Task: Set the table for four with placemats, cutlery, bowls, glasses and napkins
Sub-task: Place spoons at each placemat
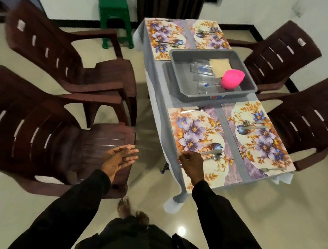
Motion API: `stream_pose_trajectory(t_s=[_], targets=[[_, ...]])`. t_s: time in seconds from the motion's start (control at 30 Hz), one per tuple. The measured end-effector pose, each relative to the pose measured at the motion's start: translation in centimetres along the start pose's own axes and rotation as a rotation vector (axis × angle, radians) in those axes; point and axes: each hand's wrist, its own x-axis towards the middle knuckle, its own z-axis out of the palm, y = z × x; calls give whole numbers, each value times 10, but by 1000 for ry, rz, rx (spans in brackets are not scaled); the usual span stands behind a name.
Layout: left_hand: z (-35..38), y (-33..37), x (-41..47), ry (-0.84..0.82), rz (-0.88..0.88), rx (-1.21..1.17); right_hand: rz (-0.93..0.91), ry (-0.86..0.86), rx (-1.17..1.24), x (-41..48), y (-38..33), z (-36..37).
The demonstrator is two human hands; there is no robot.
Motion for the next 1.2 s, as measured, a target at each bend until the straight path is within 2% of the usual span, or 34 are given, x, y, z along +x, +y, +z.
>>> stream_pose_trajectory(t_s=[0.17,0.33,0.47,0.63,0.8,0.97,1.2], targets=[[-22,-2,-50,135,111,-31,-140,-179,11,-26,-52,27],[-64,3,-91,318,231,159,-302,-427,-95,-63,-107,68],[-135,6,-130,439,421,534,-466,-557,-235,-99,-160,115],[-223,10,-187,683,442,841,-733,-628,-379,-156,-222,189],[-310,12,-236,957,608,1184,-901,-771,-449,-213,-273,282],[-407,26,-271,962,630,1324,-1081,-760,-591,-264,-321,367],[-503,58,-290,897,614,1283,-1060,-721,-634,-311,-371,435]])
